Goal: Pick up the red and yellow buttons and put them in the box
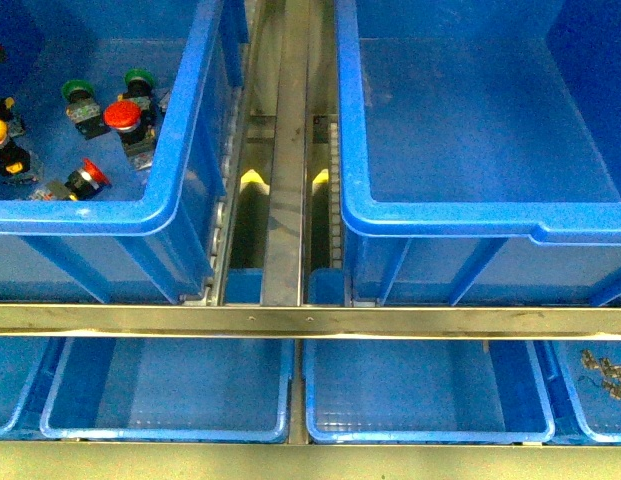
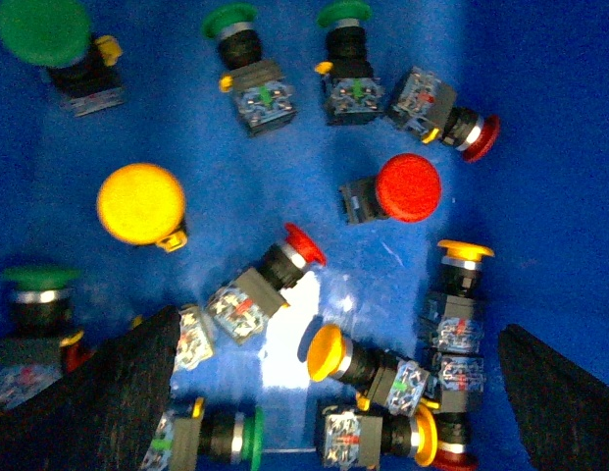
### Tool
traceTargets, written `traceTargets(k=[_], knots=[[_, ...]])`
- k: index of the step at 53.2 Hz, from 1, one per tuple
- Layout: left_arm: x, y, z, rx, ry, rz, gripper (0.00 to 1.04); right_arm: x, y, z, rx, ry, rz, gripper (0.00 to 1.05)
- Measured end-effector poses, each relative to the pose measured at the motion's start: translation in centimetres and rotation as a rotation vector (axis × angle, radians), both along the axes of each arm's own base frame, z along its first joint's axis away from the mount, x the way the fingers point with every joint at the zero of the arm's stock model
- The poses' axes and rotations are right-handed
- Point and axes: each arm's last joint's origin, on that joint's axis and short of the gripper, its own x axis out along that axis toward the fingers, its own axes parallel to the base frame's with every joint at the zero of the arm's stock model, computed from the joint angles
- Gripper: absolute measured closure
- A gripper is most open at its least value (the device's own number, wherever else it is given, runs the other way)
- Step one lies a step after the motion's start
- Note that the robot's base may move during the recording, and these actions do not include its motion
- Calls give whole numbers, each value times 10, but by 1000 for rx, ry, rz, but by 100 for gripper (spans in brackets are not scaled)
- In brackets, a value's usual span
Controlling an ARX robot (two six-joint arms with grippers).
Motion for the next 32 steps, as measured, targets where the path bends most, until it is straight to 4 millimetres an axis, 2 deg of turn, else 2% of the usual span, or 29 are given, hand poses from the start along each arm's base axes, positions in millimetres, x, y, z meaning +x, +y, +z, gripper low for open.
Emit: traceTargets(k=[8,13,22,32], knots=[[32,-16,-23,-7,48,-102,8,0,0,0,0,0,0,6],[47,-18,-37,1,74,-140,8,0,0,0,0,0,0,6],[67,-20,-58,20,112,-191,8,0,0,0,0,0,0,6],[87,-31,-72,37,126,-262,8,0,0,0,0,0,0,6]])
